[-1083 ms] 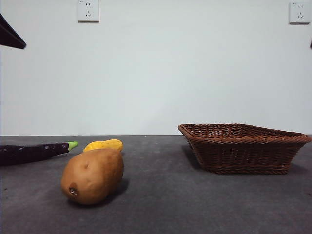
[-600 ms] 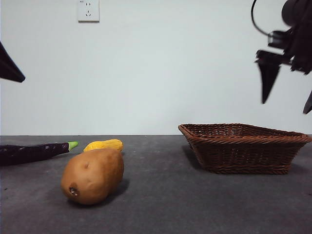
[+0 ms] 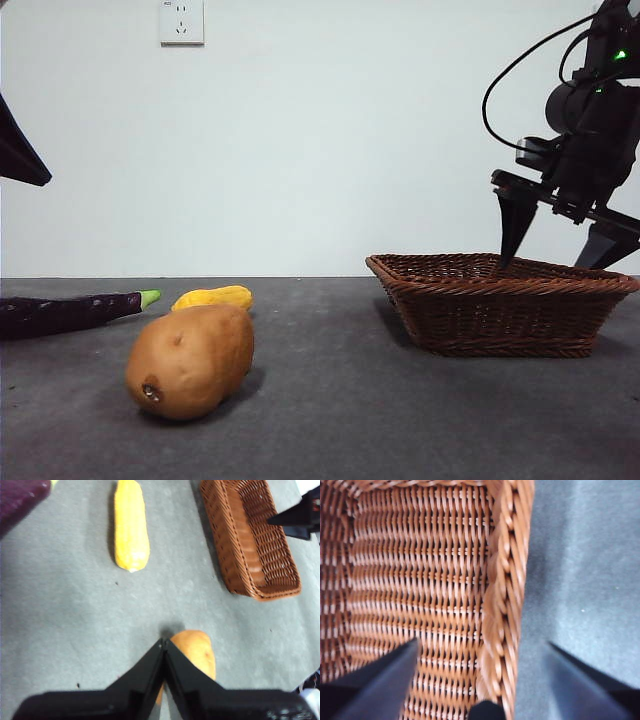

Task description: Help me put the vegetables on the table into the basket

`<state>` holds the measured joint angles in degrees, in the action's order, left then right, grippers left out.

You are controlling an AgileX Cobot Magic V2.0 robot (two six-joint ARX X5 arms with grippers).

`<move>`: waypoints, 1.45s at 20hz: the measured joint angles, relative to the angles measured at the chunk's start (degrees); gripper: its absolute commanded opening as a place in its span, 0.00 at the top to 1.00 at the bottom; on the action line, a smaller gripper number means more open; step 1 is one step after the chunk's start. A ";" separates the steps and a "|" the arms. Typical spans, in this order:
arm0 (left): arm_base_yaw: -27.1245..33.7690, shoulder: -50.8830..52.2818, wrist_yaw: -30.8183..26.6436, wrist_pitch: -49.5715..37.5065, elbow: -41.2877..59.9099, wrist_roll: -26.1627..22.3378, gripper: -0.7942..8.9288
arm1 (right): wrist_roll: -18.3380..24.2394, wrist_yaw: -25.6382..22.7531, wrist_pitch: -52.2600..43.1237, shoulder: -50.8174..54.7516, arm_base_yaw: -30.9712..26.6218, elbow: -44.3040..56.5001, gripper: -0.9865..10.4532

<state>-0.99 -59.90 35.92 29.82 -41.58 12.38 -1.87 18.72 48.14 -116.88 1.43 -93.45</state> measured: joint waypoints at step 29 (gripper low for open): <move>-16.24 -40.63 -21.55 30.14 -54.12 -15.21 0.26 | 3.39 5.03 18.34 19.26 -3.04 -1.01 0.92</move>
<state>-17.23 -100.53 14.37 59.96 -95.70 -2.83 1.52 23.75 66.48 -97.62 -1.61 -94.45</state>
